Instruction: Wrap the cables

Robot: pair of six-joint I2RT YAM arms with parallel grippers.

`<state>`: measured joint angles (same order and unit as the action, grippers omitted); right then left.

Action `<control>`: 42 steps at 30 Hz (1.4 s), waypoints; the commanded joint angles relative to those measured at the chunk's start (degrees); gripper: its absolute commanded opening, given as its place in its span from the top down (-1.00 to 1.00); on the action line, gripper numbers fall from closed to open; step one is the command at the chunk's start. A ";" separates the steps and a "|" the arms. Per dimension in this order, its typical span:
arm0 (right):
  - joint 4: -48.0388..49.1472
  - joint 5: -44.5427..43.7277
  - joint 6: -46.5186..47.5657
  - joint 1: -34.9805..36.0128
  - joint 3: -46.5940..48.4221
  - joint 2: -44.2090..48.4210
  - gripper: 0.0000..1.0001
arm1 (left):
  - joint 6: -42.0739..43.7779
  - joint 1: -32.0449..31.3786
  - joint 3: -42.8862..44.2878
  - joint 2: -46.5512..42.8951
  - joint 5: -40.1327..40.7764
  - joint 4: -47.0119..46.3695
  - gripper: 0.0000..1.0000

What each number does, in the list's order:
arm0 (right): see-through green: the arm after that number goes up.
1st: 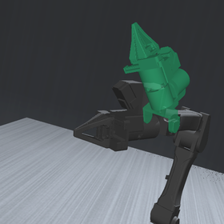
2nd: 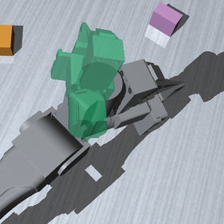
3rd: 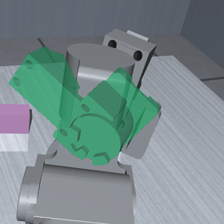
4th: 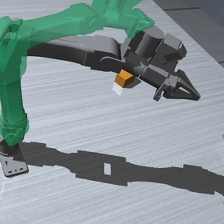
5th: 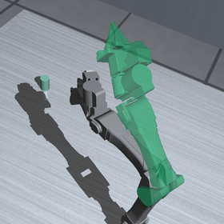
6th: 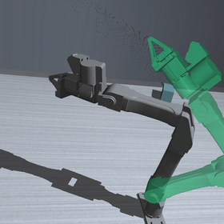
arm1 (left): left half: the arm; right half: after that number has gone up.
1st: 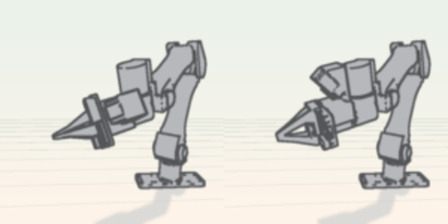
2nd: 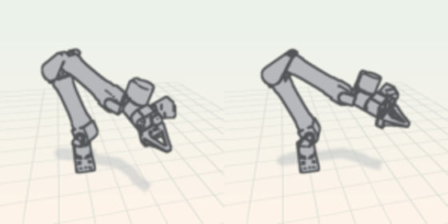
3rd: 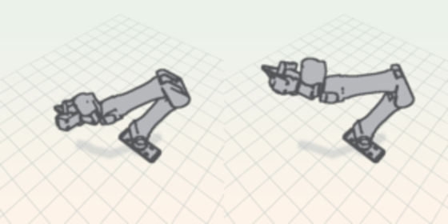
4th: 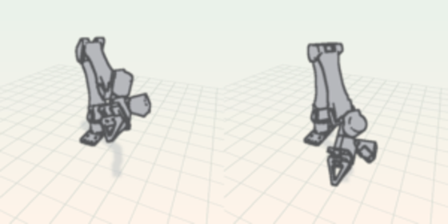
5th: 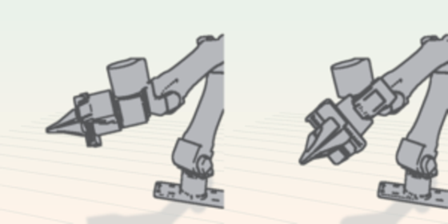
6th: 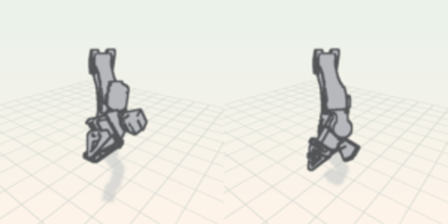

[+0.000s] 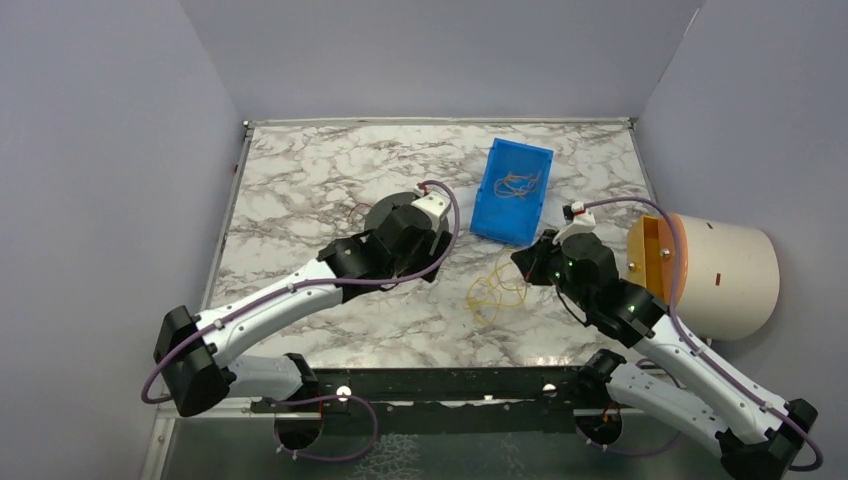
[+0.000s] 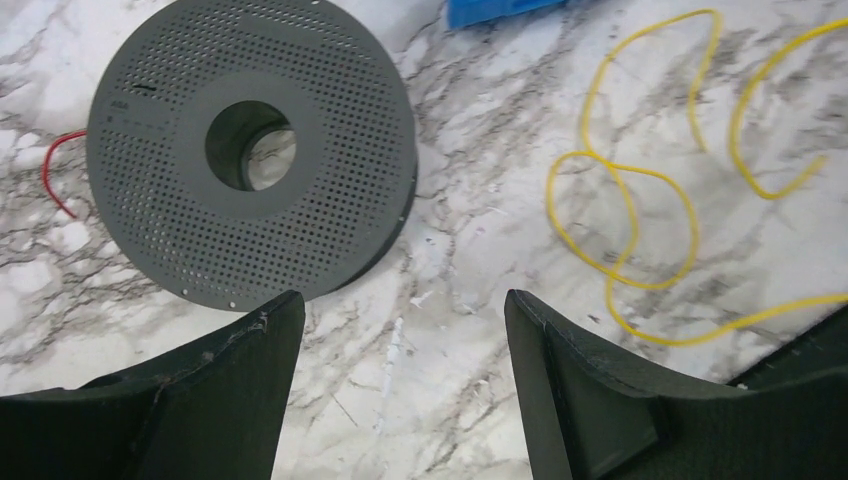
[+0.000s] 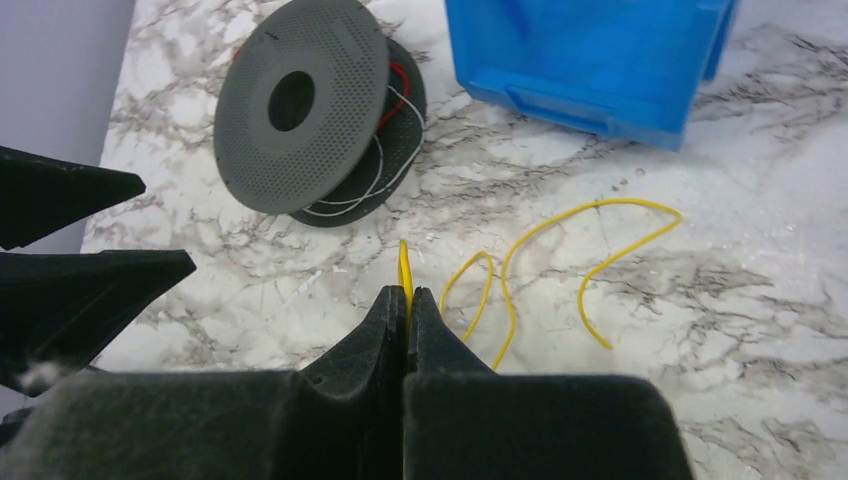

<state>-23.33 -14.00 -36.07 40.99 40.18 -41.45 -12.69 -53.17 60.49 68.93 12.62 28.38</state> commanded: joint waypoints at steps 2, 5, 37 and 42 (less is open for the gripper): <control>-4.05 -7.02 -4.70 0.40 -1.16 0.96 0.99 | 0.87 -1.93 1.66 6.57 15.80 -0.79 -0.53; -3.85 -6.61 -4.80 0.38 -2.15 1.87 0.99 | 0.65 -2.67 2.65 11.33 18.90 -0.89 -0.57; -10.73 -6.90 -4.84 0.40 -4.50 13.42 0.99 | 12.54 -6.16 16.71 43.74 38.96 -1.15 -0.43; -10.31 -6.60 -4.77 0.40 -5.06 13.87 0.99 | 12.52 -6.16 16.76 44.70 40.85 -1.30 -0.23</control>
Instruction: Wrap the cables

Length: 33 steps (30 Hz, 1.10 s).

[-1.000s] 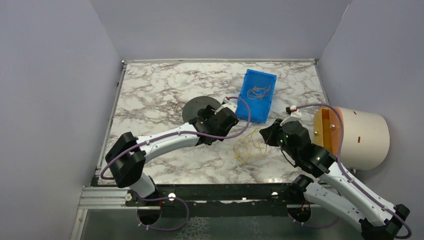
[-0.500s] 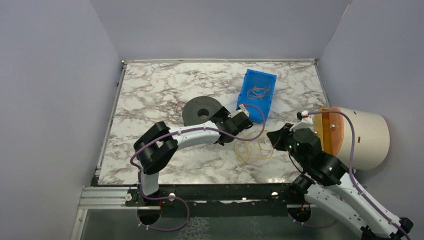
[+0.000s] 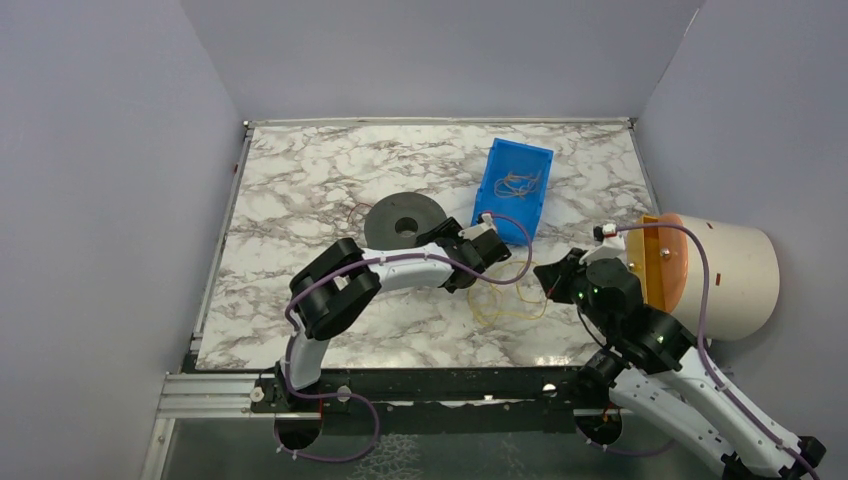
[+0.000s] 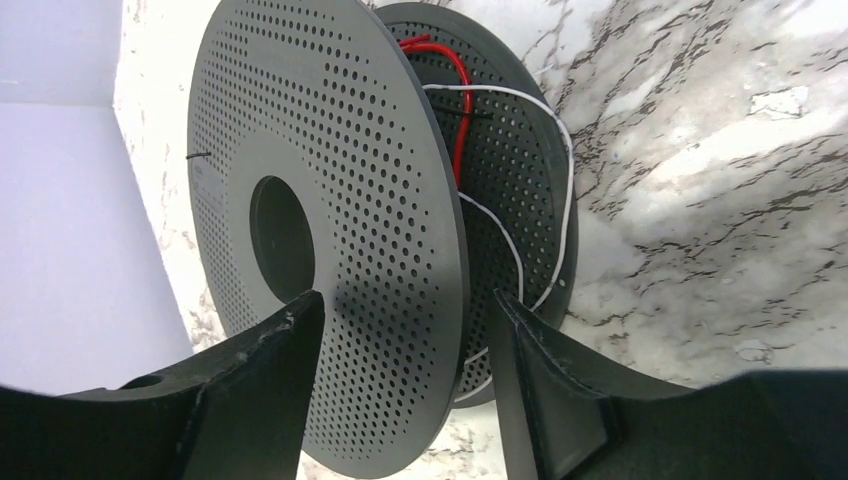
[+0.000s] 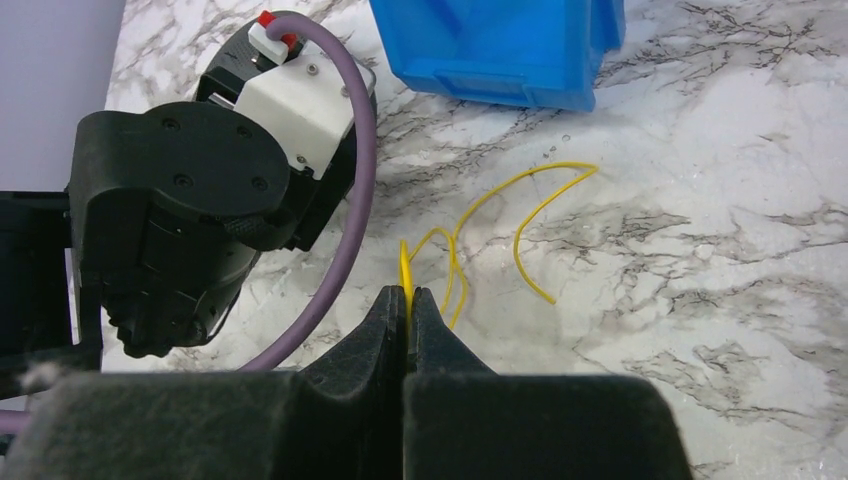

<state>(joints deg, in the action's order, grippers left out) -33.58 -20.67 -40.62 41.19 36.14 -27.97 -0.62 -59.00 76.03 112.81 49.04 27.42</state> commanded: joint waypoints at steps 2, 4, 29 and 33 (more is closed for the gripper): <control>-0.16 0.05 -0.30 0.19 -0.90 0.32 0.99 | 0.31 -0.28 1.23 0.76 5.00 -0.56 -0.11; -0.12 0.10 -0.25 0.21 -0.96 0.27 0.99 | 0.48 -0.25 1.07 0.56 5.66 -0.93 0.03; 6.14 6.42 0.81 0.16 3.30 -2.35 0.99 | -1.44 -0.32 -0.75 -22.05 7.10 3.65 1.00; 7.71 9.67 0.50 0.20 4.74 -2.29 0.99 | -3.55 -0.30 -1.27 -24.97 5.09 5.14 1.00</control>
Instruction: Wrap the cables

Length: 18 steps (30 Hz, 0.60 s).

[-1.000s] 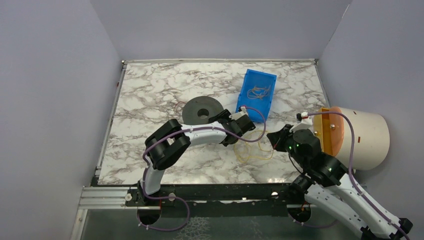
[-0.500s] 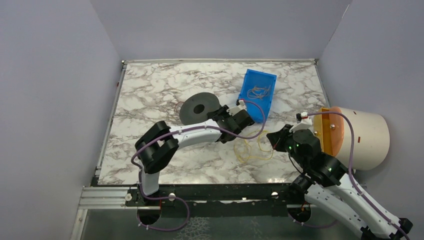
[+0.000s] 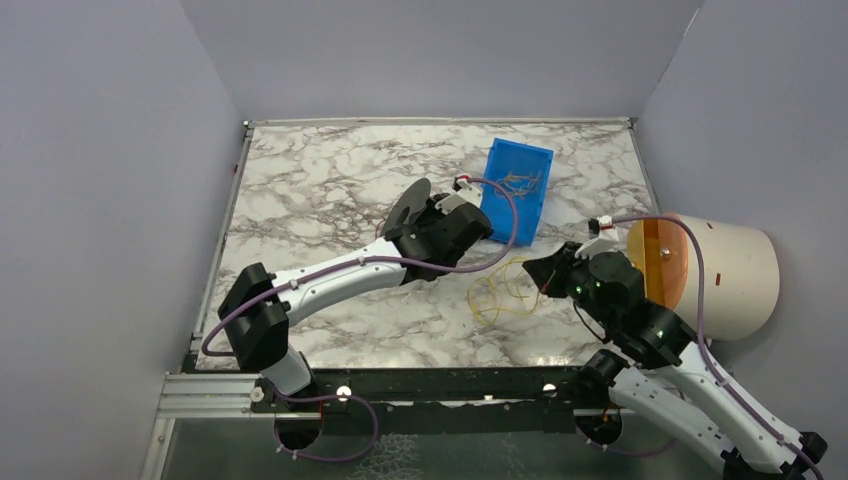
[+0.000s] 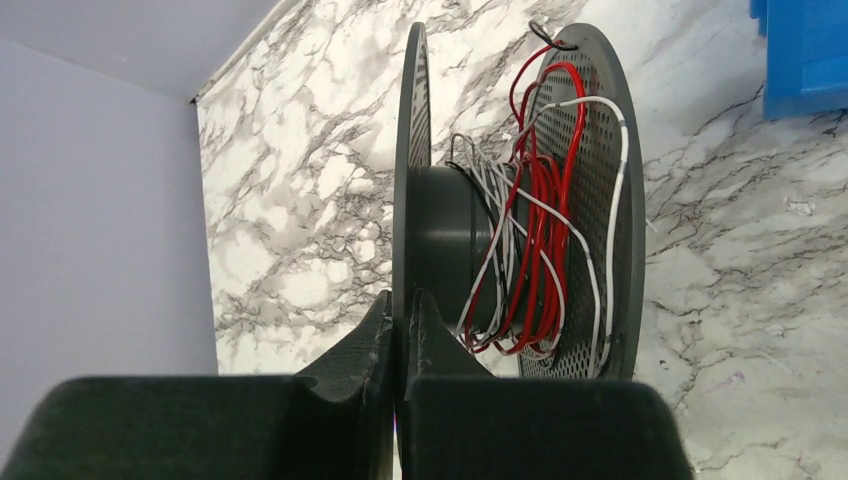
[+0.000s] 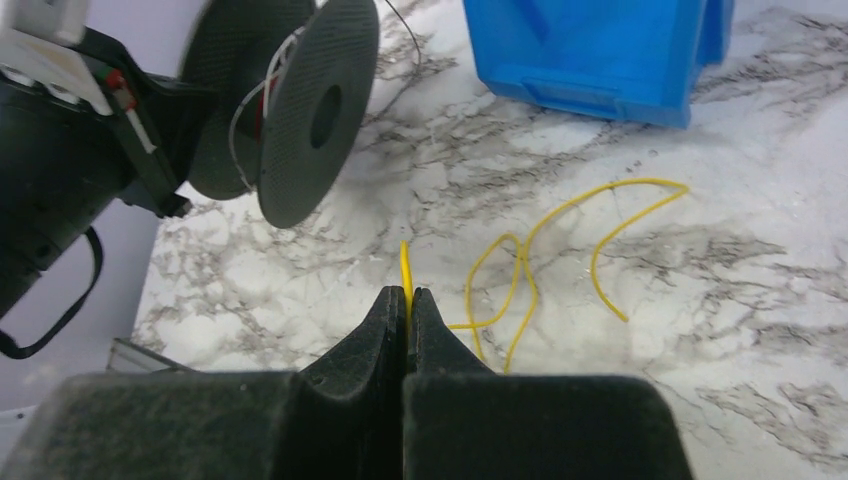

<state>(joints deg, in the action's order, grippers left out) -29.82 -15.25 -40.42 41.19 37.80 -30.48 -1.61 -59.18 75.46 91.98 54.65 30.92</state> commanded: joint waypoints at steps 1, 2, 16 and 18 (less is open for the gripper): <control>4.46 5.00 0.18 0.21 3.32 0.25 0.99 | -3.21 -0.15 -0.79 -4.85 -1.43 1.97 1.00; 4.98 5.86 -0.06 0.21 3.52 0.32 0.99 | -3.91 -0.15 -0.84 -5.67 -2.32 2.36 1.00; 11.48 17.42 -3.69 0.21 8.04 -3.01 0.99 | -18.37 -0.10 -3.39 -14.82 -17.37 8.80 1.00; 12.20 18.50 -4.29 0.20 8.81 -4.05 0.99 | -20.39 -0.09 -4.03 -15.73 -19.21 9.21 1.00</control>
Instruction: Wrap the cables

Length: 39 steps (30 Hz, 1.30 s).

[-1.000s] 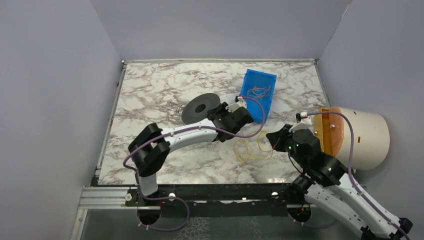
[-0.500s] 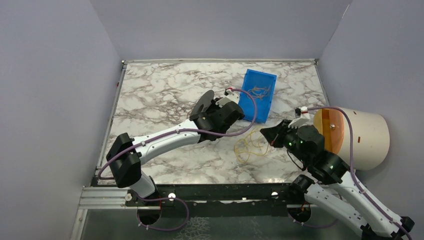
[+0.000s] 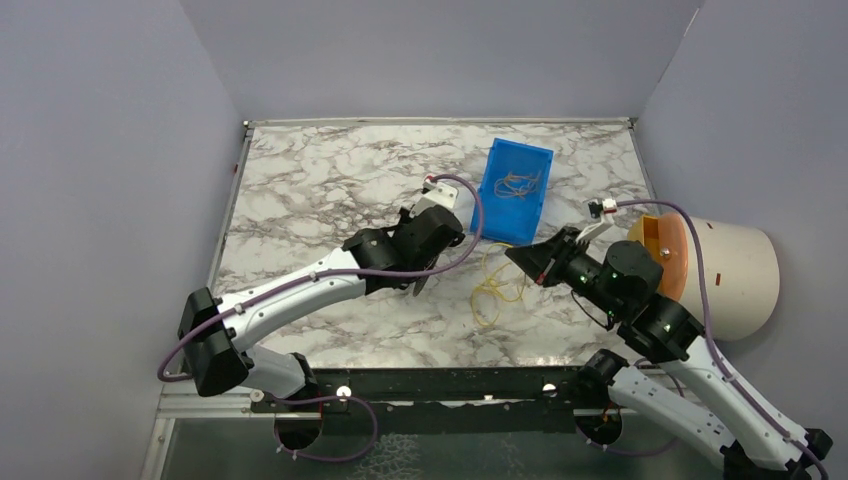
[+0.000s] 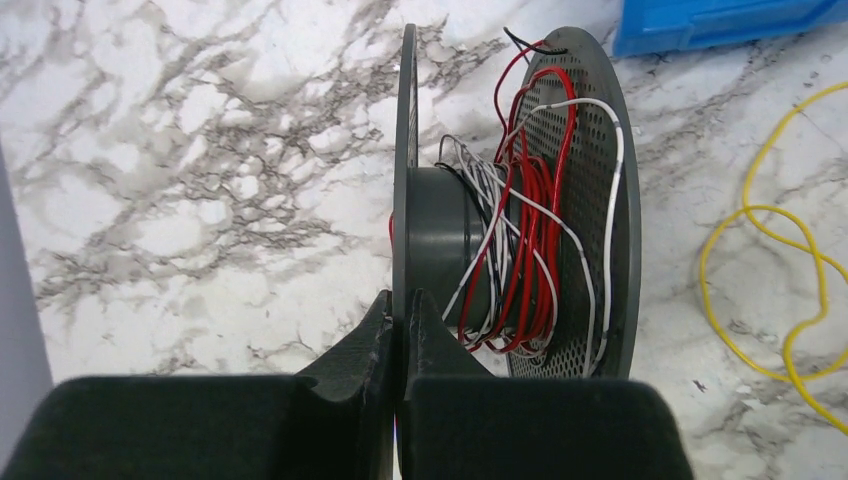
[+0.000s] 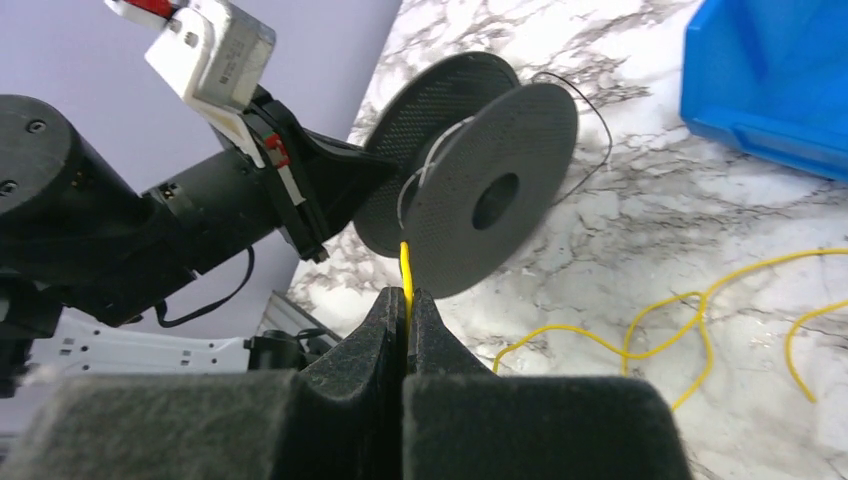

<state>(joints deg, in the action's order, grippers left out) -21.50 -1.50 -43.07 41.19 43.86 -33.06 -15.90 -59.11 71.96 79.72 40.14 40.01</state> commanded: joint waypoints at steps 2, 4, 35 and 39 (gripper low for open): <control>4.65 5.89 -2.40 0.16 3.42 -2.99 0.99 | -7.62 -0.21 -1.09 -4.03 -6.42 0.59 1.00; 5.55 7.02 -3.17 0.21 4.07 -4.40 0.99 | -9.32 -0.19 -1.89 -4.42 -7.82 0.53 1.00; 19.55 12.11 -20.48 1.24 2.88 -20.71 0.99 | -12.14 2.70 -7.63 -8.94 -12.77 -3.77 0.50; 20.58 10.54 -21.01 2.63 2.82 -22.55 0.99 | -11.75 3.35 -8.66 -9.85 -13.03 -4.12 0.47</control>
<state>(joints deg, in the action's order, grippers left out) -4.38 10.20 -62.94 42.50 46.70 -54.37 -28.21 -56.53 64.29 71.57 28.80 38.09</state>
